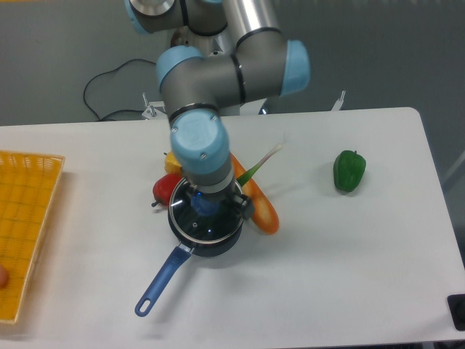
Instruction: Close the pot lid
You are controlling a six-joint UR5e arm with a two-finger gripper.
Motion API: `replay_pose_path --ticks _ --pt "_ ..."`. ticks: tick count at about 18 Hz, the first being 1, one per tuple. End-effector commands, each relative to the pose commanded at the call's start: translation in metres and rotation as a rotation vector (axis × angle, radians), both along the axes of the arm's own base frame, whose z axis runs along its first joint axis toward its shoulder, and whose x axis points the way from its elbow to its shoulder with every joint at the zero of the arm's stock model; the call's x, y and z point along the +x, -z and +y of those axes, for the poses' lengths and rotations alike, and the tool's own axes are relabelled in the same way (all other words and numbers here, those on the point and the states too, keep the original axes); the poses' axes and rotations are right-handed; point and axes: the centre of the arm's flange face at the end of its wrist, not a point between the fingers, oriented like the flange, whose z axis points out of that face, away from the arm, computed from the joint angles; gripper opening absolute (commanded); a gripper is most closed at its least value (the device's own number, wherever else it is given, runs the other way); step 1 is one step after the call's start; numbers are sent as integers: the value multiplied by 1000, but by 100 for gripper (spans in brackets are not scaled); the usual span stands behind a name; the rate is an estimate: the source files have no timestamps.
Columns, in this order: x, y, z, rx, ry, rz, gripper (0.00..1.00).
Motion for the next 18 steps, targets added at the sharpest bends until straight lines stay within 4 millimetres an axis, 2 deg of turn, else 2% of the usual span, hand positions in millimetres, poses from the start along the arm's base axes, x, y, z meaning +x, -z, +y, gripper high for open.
replay_pose_path --ticks 4,10,12,15,18 --pt "-36 -23 -39 26 3 20 100" --pt "-73 -25 -75 23 31 9 100" --pt "-81 -31 -89 28 40 11 100" --pt "-94 -28 -109 20 70 -3 100" --pt "-100 -32 -133 18 115 -6 100"
